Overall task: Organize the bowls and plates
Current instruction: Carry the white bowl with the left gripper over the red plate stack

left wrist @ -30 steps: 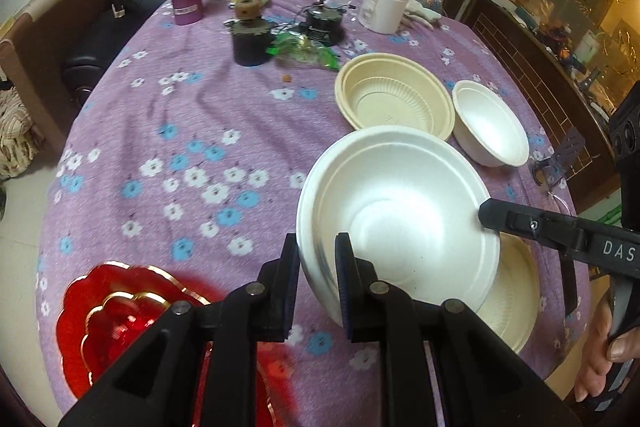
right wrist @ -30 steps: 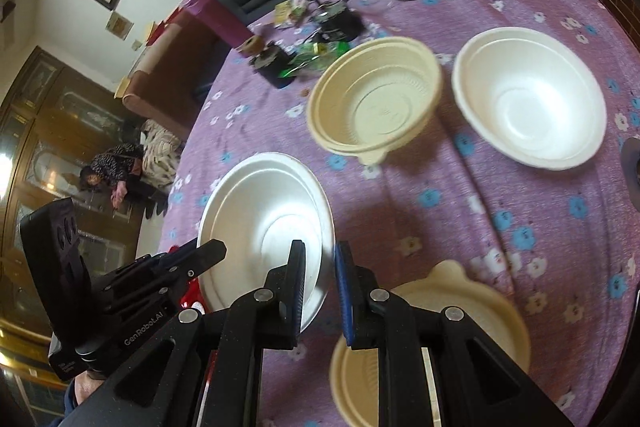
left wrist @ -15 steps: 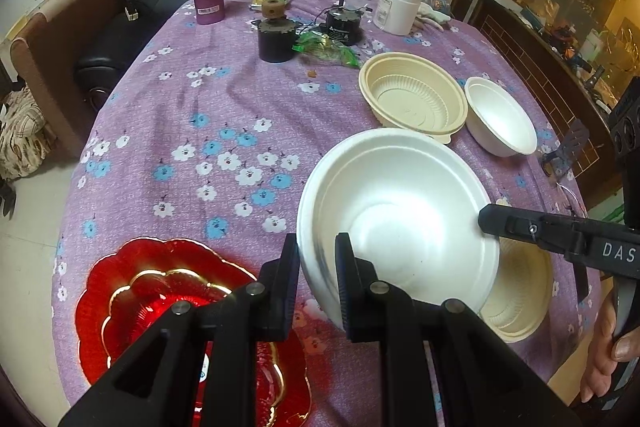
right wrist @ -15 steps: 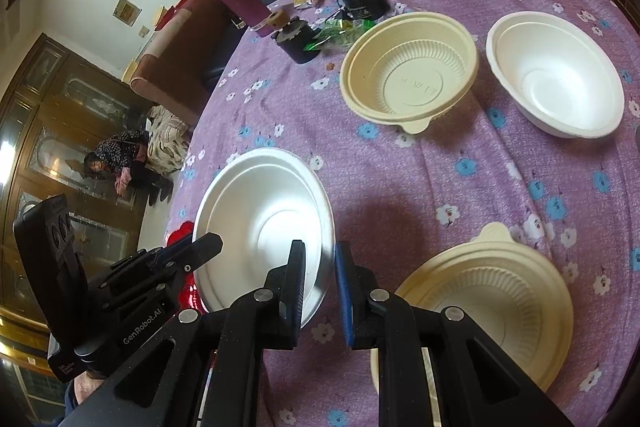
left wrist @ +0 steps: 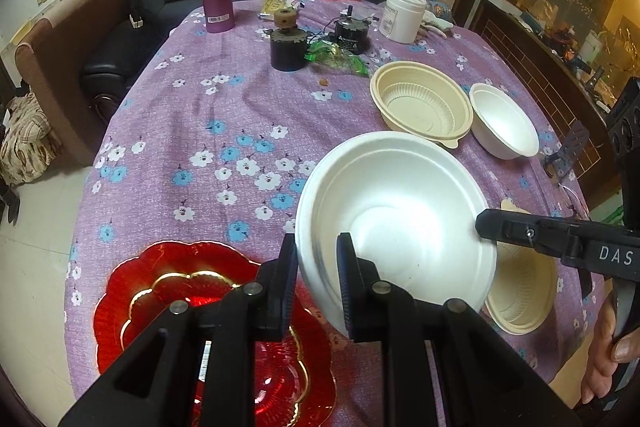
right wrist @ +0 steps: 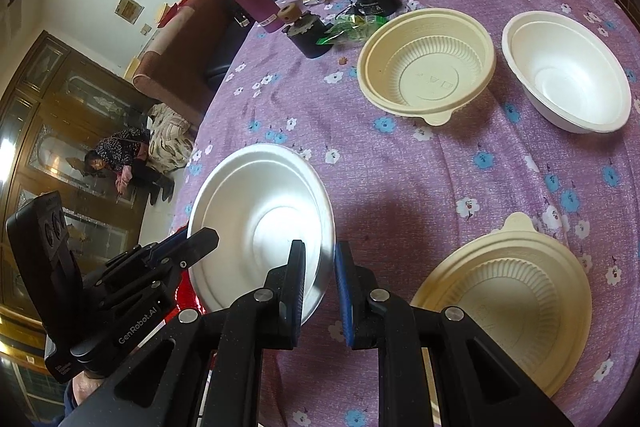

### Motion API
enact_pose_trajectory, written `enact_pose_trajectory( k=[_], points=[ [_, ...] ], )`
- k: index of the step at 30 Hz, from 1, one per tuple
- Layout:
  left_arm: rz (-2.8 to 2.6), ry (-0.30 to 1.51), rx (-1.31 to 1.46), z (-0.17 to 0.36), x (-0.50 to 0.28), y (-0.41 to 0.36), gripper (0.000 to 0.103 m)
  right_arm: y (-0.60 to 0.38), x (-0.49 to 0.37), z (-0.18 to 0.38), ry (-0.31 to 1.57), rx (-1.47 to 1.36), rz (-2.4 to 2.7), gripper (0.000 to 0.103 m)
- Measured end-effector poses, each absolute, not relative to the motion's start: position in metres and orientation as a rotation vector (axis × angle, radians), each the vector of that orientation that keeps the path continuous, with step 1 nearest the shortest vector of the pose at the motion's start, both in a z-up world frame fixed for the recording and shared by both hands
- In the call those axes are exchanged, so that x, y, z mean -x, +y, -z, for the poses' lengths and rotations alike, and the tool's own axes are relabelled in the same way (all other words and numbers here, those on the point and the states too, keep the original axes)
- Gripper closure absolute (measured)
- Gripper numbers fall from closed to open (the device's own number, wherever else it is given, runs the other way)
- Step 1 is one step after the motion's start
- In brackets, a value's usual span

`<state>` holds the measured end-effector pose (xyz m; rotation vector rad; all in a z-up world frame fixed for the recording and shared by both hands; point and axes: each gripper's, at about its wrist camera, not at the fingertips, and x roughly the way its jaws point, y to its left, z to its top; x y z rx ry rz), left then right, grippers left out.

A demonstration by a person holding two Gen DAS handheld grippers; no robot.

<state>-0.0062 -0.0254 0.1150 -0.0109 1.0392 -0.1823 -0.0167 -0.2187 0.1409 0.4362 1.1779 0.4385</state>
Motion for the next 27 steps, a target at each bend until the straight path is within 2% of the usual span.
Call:
enact_pose_trajectory(
  k=[27],
  points=[
    [0.064,1.023,0.082,-0.117,0.041,0.057,0.081,-0.134,0.022,-0.142,1.209,-0.344,-0.555,0.086]
  ],
)
